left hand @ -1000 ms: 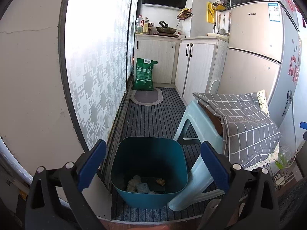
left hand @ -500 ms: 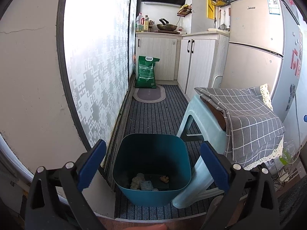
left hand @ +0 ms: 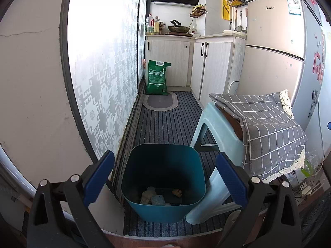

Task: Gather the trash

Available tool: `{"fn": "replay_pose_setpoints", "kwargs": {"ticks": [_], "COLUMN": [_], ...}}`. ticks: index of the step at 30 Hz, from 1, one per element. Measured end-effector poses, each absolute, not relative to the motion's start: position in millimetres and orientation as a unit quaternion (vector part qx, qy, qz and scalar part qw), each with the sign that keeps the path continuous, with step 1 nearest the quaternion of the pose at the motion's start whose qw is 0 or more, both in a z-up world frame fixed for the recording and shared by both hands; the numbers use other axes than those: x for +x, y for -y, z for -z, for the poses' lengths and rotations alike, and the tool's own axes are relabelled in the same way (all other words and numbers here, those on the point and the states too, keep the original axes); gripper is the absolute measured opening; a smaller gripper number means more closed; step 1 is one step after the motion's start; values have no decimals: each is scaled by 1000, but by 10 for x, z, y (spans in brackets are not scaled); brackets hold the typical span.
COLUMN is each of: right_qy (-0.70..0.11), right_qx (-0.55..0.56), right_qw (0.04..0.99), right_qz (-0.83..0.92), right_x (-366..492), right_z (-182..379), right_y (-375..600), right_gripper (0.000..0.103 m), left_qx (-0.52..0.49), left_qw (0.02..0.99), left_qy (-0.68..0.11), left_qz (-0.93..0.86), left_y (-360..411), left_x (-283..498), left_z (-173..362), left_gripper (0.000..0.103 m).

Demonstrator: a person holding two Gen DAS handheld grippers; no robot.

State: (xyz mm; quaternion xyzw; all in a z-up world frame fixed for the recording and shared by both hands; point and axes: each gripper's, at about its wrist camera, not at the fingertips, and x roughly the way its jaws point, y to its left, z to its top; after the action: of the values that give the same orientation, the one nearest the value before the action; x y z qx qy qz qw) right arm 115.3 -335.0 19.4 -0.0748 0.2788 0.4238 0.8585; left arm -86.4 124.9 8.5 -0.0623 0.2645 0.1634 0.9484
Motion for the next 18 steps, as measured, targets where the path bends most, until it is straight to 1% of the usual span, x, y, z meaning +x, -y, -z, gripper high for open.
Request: {"fn": "replay_pose_setpoints", "kwargs": {"ticks": [18], "right_qy": [-278], "right_qx": [-78], "right_qw": [858], "right_qz": [-424], "right_x": [1145], "right_z": [-193], "right_y": [3337], "right_gripper": [100], "left_qx": [-65], "left_qw": [948], "left_qy": [-265], "left_qz": [-163], "left_y": [-1237], "left_x": [-872], "left_z": [-82], "left_gripper": [100]}}
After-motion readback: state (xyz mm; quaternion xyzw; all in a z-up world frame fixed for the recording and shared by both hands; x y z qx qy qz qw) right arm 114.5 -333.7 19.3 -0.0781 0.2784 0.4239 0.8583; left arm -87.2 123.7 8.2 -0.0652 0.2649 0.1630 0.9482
